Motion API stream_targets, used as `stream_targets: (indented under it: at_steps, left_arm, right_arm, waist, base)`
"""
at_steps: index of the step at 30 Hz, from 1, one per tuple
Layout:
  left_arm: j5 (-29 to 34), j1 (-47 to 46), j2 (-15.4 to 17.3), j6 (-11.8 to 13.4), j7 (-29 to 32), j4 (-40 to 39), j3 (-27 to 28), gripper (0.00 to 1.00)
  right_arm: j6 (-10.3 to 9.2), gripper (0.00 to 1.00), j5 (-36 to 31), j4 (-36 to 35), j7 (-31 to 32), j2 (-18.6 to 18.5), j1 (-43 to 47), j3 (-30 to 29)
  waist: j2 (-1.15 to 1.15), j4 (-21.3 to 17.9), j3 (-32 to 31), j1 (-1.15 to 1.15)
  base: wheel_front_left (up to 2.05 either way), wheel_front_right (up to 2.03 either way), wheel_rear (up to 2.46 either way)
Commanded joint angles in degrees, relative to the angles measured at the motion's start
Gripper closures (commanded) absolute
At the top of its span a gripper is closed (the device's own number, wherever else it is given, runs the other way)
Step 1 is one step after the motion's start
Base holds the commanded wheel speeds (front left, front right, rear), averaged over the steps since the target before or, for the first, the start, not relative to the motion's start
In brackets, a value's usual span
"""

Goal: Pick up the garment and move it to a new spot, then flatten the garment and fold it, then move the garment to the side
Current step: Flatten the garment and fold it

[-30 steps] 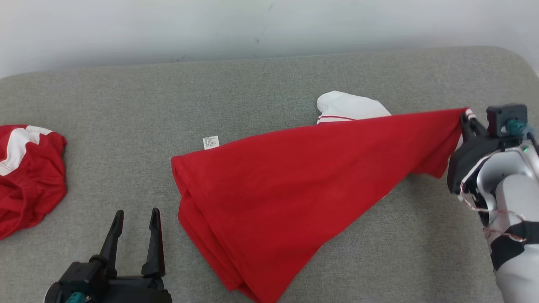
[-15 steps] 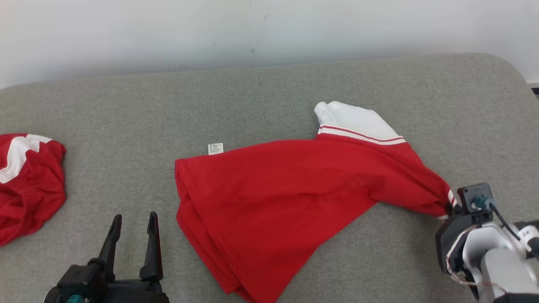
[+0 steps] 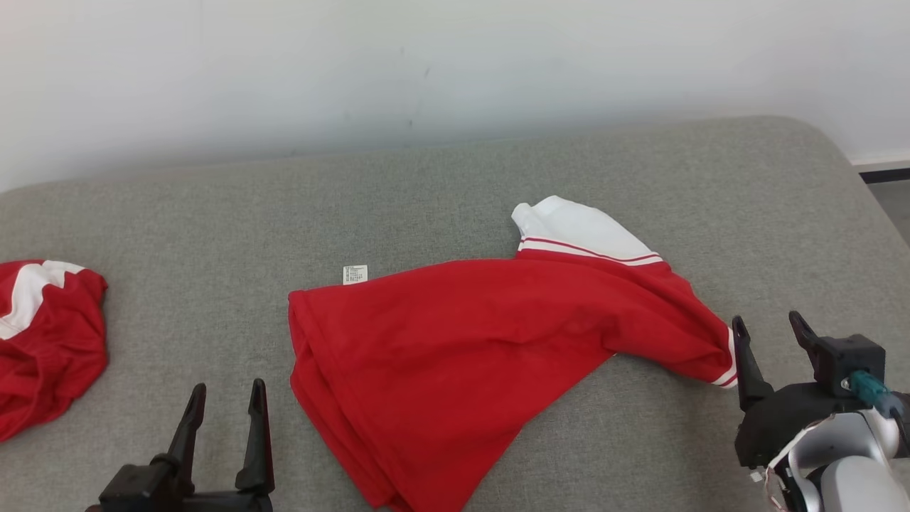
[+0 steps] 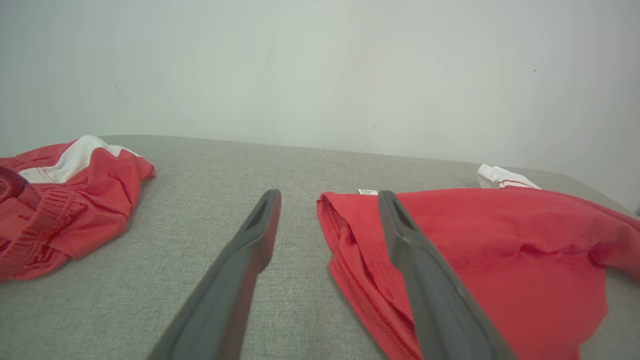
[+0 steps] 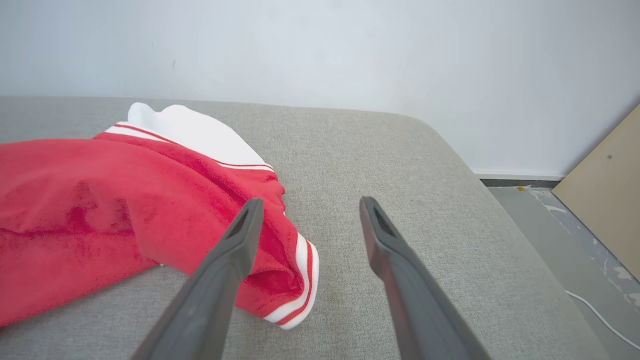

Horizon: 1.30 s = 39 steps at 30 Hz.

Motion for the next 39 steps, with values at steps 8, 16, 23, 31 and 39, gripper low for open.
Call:
stream_targets:
  at_steps: [8, 16, 23, 31, 39]
  left_arm:
    - [-0.2, 1.9, 0.0, 0.5, -0.1, 0.1, 0.6, 0.00]
    - [0.2, 2.7, 0.0, 0.7, -0.1, 0.2, 0.8, 0.00]
    - [0.4, 3.5, 0.0, 0.6, -0.1, 0.0, 1.4, 0.00]
    - [0.5, 4.1, 0.0, 0.9, -0.1, -0.4, 1.4, 0.00]
    - [0.2, 3.5, 0.0, 0.8, -0.1, 0.4, 0.7, 0.00]
  right_arm:
    - [0.04, 0.00, 3.7, -8.7, -10.5, 2.6, 4.3, 4.9]
    - [0.04, 0.00, 6.1, -6.4, -17.9, 2.9, 5.3, 10.8]
    - [0.04, 0.00, 7.7, -1.1, -18.9, 5.0, 6.2, 9.2]
    - [0.04, 0.00, 7.6, 1.2, -19.0, 5.7, 5.1, 8.8]
    - [0.04, 0.00, 7.8, 2.2, -18.8, 5.9, 5.0, 9.5]
  waist:
    - [0.00, -0.6, -1.9, 0.00]
    - [0.00, 0.1, -3.6, 0.00]
    - [0.00, 1.0, -4.7, 0.00]
    - [0.00, 1.2, -4.8, 0.00]
    - [0.00, 0.8, -4.1, 0.00]
  base:
    - [0.00, 0.00, 0.00]
    - [0.00, 0.00, 0.00]
    - [0.00, 0.00, 0.00]
    - [0.00, 0.00, 0.00]
    - [0.00, 0.00, 0.00]
